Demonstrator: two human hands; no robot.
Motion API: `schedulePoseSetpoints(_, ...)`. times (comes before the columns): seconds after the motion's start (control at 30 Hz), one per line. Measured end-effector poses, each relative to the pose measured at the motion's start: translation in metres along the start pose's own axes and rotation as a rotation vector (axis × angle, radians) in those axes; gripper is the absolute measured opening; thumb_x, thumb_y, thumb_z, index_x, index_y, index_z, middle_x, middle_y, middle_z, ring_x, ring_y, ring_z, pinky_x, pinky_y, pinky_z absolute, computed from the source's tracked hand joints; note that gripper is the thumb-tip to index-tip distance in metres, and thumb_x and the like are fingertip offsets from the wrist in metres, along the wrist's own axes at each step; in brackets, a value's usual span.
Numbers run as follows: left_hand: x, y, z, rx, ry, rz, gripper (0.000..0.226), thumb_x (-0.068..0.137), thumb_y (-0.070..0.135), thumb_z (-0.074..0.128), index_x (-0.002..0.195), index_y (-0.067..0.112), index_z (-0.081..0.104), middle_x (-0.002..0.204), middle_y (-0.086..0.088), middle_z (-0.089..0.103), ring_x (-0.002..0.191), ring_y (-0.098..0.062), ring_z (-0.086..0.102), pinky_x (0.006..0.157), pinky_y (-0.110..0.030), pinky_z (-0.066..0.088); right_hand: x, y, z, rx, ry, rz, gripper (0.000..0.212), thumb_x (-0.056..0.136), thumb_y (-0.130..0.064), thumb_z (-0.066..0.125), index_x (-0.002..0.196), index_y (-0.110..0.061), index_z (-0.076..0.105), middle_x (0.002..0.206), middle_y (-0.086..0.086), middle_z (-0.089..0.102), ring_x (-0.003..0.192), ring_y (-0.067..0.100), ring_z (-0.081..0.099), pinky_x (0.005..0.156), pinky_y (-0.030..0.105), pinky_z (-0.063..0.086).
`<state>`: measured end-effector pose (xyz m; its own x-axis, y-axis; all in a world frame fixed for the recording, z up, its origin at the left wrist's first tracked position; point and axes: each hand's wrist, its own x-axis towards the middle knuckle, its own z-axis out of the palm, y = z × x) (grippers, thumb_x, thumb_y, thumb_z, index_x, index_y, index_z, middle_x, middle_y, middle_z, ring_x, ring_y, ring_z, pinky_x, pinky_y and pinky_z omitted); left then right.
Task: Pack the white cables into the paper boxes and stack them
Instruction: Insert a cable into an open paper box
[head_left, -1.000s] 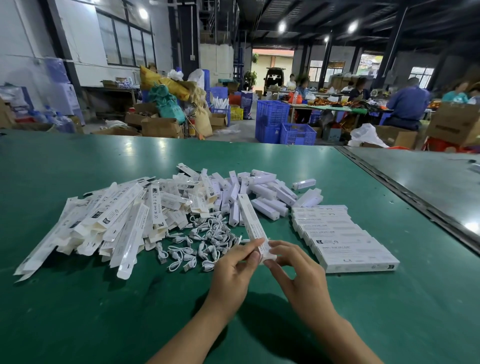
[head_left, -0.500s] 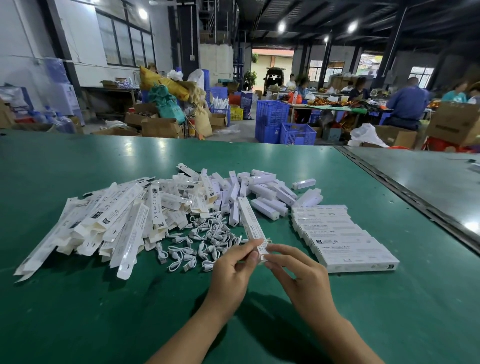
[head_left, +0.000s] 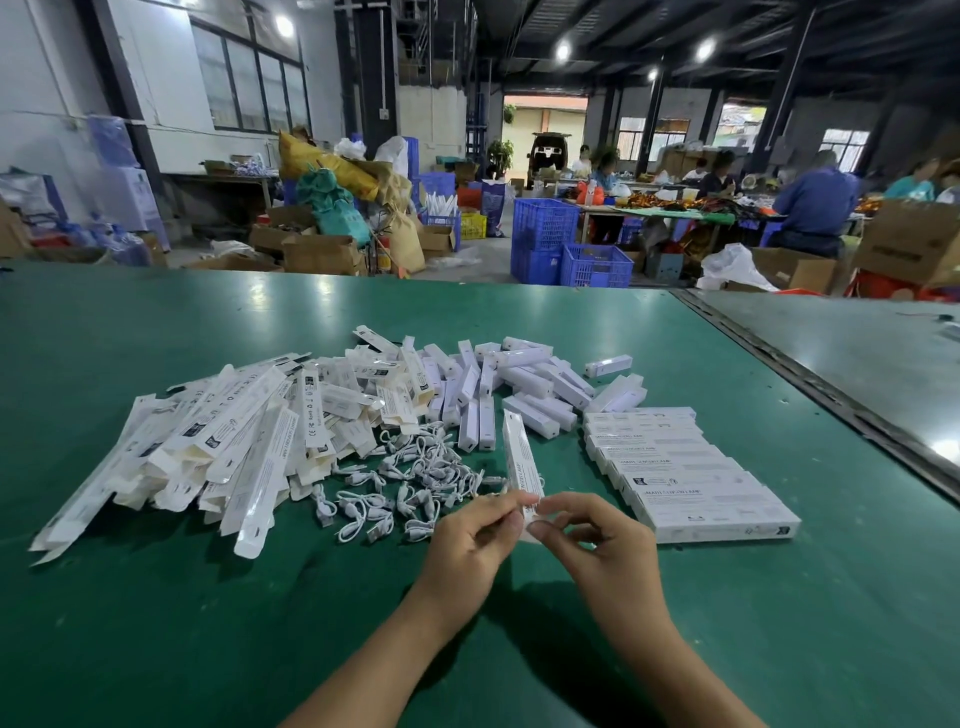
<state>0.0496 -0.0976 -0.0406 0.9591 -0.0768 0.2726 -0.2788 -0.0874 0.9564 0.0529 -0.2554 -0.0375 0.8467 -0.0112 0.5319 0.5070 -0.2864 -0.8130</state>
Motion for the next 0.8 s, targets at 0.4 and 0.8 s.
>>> schedulePoseSetpoints(0.4, -0.001, 0.005, -0.006, -0.176, -0.165, 0.035, 0.041, 0.08, 0.056, 0.074, 0.109, 0.027, 0.075, 0.093, -0.02, 0.065, 0.093, -0.017, 0.062, 0.09, -0.028, 0.053, -0.001, -0.009, -0.002, -0.073, -0.034, -0.228, 0.018, 0.08, -0.014, 0.074, 0.097, -0.022, 0.075, 0.087, -0.018, 0.071, 0.073, 0.005, 0.067, 0.068, 0.02, 0.054)
schedulePoseSetpoints(0.8, 0.006, 0.008, -0.033, -0.85, -0.253, -0.344, 0.034, 0.066, 0.034, 0.09, 0.083, 0.012, 0.07, 0.11, -0.017, 0.068, 0.097, -0.03, 0.066, 0.078, -0.032, 0.058, 0.012, 0.01, -0.026, -0.603, -0.125, 0.001, 0.057, 0.076, -0.005, 0.077, 0.127, -0.025, 0.061, 0.136, -0.011, 0.052, 0.083, 0.015, 0.062, 0.079, 0.034, 0.053)
